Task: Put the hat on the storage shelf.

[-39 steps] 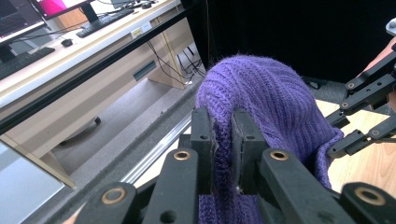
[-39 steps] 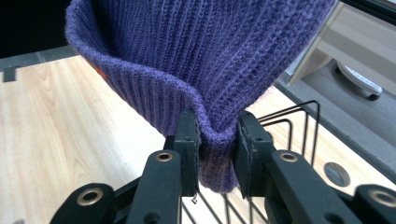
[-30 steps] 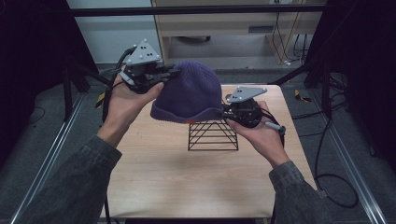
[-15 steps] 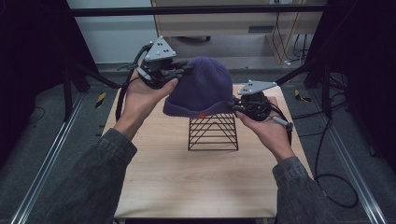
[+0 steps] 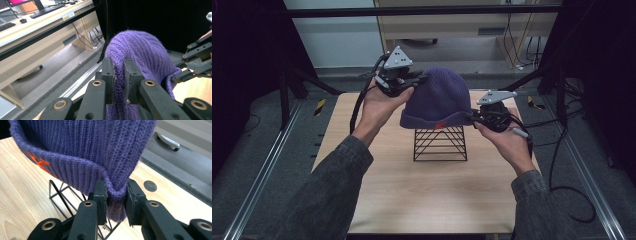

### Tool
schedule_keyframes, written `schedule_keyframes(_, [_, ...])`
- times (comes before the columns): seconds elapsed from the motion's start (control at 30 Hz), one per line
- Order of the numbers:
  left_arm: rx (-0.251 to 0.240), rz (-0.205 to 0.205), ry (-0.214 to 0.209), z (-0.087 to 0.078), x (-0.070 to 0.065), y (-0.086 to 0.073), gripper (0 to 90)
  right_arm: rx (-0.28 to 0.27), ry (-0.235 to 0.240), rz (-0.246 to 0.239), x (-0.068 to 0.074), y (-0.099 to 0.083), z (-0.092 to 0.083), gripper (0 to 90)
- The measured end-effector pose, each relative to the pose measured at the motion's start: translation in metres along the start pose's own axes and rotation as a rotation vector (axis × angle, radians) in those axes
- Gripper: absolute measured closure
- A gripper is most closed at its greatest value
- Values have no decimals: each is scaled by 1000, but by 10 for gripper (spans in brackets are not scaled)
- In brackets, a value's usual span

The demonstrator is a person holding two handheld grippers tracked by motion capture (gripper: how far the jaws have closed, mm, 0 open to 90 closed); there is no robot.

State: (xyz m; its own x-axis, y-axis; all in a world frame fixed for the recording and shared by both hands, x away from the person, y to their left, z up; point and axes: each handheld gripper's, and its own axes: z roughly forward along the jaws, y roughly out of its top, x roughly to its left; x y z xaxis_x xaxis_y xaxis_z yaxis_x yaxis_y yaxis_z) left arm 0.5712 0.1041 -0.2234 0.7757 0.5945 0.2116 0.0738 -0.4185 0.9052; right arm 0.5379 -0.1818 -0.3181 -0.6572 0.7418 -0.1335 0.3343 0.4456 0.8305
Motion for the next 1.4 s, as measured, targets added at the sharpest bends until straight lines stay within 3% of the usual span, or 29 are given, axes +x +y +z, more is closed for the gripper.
schedule_keyframes(0.9, [57, -26, -33, 30, -4, -28, 796, 91, 11, 19, -1, -31, 13, 731])
schedule_keyframes(1.4, [60, -34, -44, 30, -9, -40, 795, 111, 25, 7, 4, -42, 17, 726])
